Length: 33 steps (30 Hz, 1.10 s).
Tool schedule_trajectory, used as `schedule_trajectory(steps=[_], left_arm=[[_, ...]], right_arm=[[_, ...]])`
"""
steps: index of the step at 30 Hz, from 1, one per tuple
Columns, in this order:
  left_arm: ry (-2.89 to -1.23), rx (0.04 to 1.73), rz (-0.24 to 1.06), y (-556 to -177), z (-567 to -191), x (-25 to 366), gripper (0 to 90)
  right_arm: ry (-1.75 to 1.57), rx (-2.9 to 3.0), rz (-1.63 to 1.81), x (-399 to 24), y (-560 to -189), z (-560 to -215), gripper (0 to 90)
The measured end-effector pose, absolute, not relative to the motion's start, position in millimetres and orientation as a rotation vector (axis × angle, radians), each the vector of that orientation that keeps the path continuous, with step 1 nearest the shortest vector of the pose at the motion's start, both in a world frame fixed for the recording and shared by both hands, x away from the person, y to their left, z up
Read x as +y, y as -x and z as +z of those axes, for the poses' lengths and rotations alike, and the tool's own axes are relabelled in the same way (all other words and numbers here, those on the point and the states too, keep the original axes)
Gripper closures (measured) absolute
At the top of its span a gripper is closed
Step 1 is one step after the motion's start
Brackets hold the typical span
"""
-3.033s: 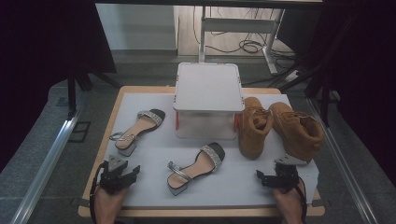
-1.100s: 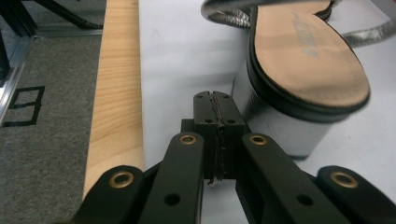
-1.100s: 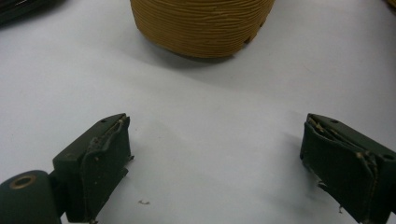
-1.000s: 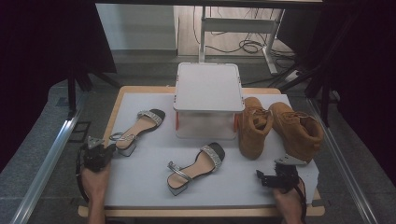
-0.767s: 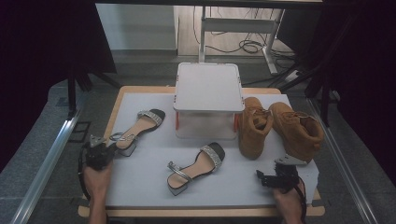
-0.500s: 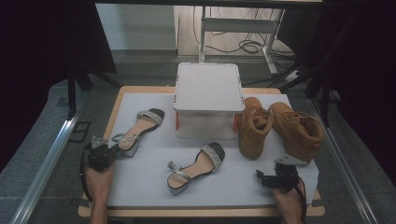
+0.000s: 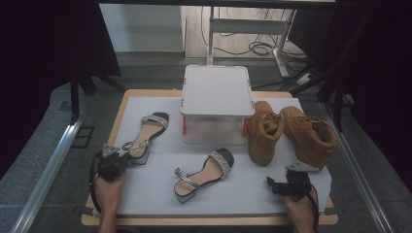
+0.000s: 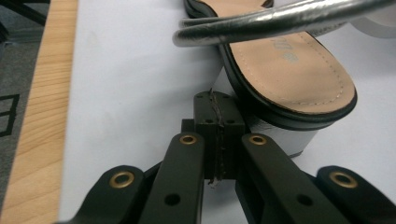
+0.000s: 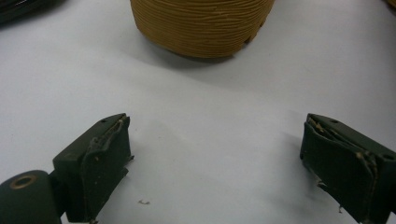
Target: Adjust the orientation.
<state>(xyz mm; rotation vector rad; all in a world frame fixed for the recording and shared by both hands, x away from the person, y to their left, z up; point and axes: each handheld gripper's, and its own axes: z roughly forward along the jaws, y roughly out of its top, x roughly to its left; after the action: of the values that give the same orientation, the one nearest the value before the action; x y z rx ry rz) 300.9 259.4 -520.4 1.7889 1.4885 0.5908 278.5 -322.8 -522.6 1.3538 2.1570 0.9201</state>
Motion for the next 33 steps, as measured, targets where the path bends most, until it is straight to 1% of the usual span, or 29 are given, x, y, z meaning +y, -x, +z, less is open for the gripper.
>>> schedule_trajectory(steps=[10, 11, 14, 15, 17, 19, 22, 27, 31, 32, 33], left_arm=[[-1.804, 1.477, 0.618, -297, -520, 255, 88.8], [-1.799, 1.479, 0.629, -294, -519, 256, 83.4], [-1.798, 1.479, 0.631, -290, -519, 257, 77.1], [-1.795, 1.477, 0.622, -288, -518, 258, 77.1], [-1.808, 1.458, 0.623, -282, -518, 258, 69.9], [-1.813, 1.445, 0.616, -278, -518, 258, 66.8], [-1.809, 1.434, 0.621, -274, -519, 258, 65.9], [-1.758, 1.453, 0.582, -267, -517, 259, 65.4], [-1.777, 1.438, 0.616, -265, -518, 254, 62.4], [-1.779, 1.442, 0.617, -265, -518, 253, 62.2], [-1.773, 1.473, 0.587, -267, -518, 251, 61.1]], right_arm=[[-1.352, 2.157, 0.921, -323, -278, -523, 8.7], [-1.352, 2.157, 0.920, -323, -278, -523, 8.7], [-1.352, 2.157, 0.920, -323, -278, -523, 8.7], [-1.352, 2.157, 0.920, -323, -278, -523, 8.8], [-1.352, 2.157, 0.921, -323, -278, -523, 8.8], [-1.352, 2.157, 0.921, -323, -278, -523, 8.8], [-1.352, 2.157, 0.921, -323, -278, -523, 8.8], [-1.351, 2.158, 0.921, -323, -278, -523, 8.9], [-1.351, 2.157, 0.921, -323, -278, -523, 8.9], [-1.351, 2.158, 0.921, -323, -278, -523, 8.9], [-1.351, 2.158, 0.921, -323, -278, -523, 8.9]])
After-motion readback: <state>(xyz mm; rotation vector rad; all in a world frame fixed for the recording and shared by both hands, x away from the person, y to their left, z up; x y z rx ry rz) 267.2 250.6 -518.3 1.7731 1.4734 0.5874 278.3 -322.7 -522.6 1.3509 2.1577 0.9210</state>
